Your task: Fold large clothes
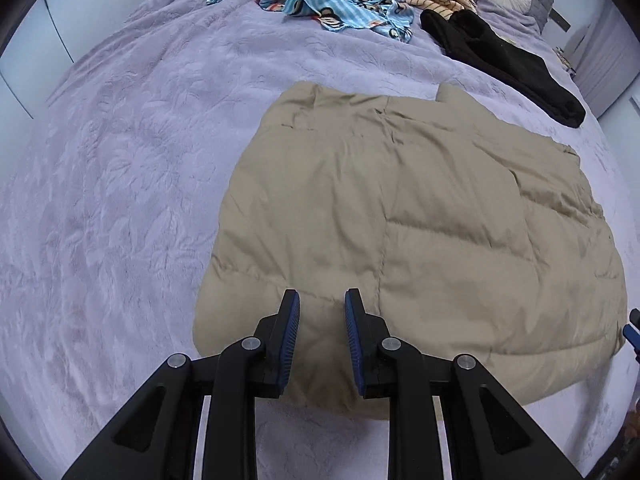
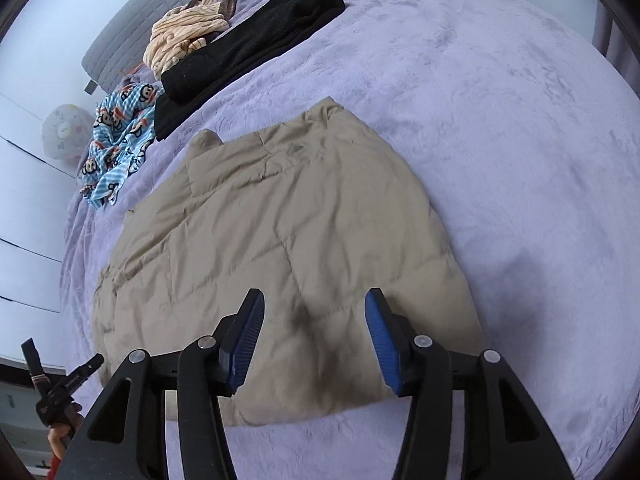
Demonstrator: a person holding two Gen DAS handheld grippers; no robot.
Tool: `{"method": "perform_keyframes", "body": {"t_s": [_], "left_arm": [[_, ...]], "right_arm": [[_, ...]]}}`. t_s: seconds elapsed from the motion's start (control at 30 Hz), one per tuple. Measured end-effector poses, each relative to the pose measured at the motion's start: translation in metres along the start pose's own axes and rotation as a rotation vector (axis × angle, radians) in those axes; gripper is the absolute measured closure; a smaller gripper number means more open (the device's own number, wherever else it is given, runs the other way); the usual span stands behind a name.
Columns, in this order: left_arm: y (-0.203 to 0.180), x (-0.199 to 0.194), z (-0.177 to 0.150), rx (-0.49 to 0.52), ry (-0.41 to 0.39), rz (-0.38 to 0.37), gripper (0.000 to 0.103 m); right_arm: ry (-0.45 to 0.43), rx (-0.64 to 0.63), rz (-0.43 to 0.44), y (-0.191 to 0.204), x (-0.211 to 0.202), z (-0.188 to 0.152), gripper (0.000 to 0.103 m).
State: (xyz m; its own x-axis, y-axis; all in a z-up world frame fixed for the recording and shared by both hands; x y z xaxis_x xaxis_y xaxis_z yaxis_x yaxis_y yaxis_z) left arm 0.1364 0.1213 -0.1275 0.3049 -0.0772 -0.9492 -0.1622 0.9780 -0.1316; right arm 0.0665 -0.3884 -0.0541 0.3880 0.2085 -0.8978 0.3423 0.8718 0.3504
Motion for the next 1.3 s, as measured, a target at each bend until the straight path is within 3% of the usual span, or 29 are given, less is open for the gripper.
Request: {"method": "perform_keyframes", "body": {"t_s": [0.1, 0.13, 0.17, 0.2, 0.27, 0.53, 0.63, 0.73, 0.8, 1.1, 1.3], "left_arm": [[0.001, -0.003, -0.012, -0.011, 0.023, -0.018, 0.076], [0.002, -0.003, -0.016, -0.016, 0.033, -0.02, 0.065], [0.003, -0.005, -0.019, -0.023, 0.04, -0.02, 0.019], [0.005, -0.009, -0.022, -0.038, 0.026, -0.007, 0.0], [0.005, -0.02, -0.028, -0.032, -0.007, -0.001, 0.0], [0.007, -0.021, -0.041, -0.033, 0.034, 0.026, 0.0], [0.008, -0.016, -0.044, -0.044, 0.044, 0.031, 0.0], [0.009, -0.012, -0.046, -0.047, 0.056, 0.016, 0.0], [0.008, -0.011, -0.046, -0.047, 0.056, 0.015, 0.0], [0.007, 0.0, -0.046, -0.076, 0.066, -0.006, 0.0], [0.014, 0.009, -0.05, -0.157, 0.096, -0.085, 0.0]], "right_arm": [[0.019, 0.018, 0.008, -0.004, -0.005, -0.021, 0.044], [0.028, 0.022, 0.008, -0.005, -0.004, -0.026, 0.043], [0.04, 0.031, 0.008, -0.006, -0.004, -0.032, 0.043], [0.048, 0.041, 0.01, -0.006, -0.003, -0.036, 0.043], [0.06, 0.056, 0.014, -0.007, -0.002, -0.045, 0.043], [0.094, 0.1, 0.052, -0.007, 0.004, -0.067, 0.037], [0.104, 0.134, 0.086, -0.009, 0.01, -0.073, 0.022], [0.113, 0.175, 0.122, -0.011, 0.016, -0.075, 0.022], [0.114, 0.194, 0.149, -0.013, 0.02, -0.076, 0.012], [0.158, 0.257, 0.248, -0.007, 0.043, -0.078, 0.011], [0.13, 0.297, 0.303, -0.006, 0.049, -0.075, 0.011]]}}
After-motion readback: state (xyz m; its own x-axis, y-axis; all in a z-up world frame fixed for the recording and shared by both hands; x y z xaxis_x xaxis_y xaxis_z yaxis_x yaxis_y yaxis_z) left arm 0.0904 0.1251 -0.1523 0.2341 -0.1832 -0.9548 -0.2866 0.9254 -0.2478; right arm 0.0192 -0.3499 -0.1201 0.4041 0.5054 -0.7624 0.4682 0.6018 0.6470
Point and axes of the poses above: each gripper's, at about its wrist camera, not at the fingertips, and x roughly the way its jaws point, y to its left, z to its top, the point moved 2 cm from there along x, roughly the way its jaws point, and after that the axes turned 3 degrees about -x, right-handed, at the moved point
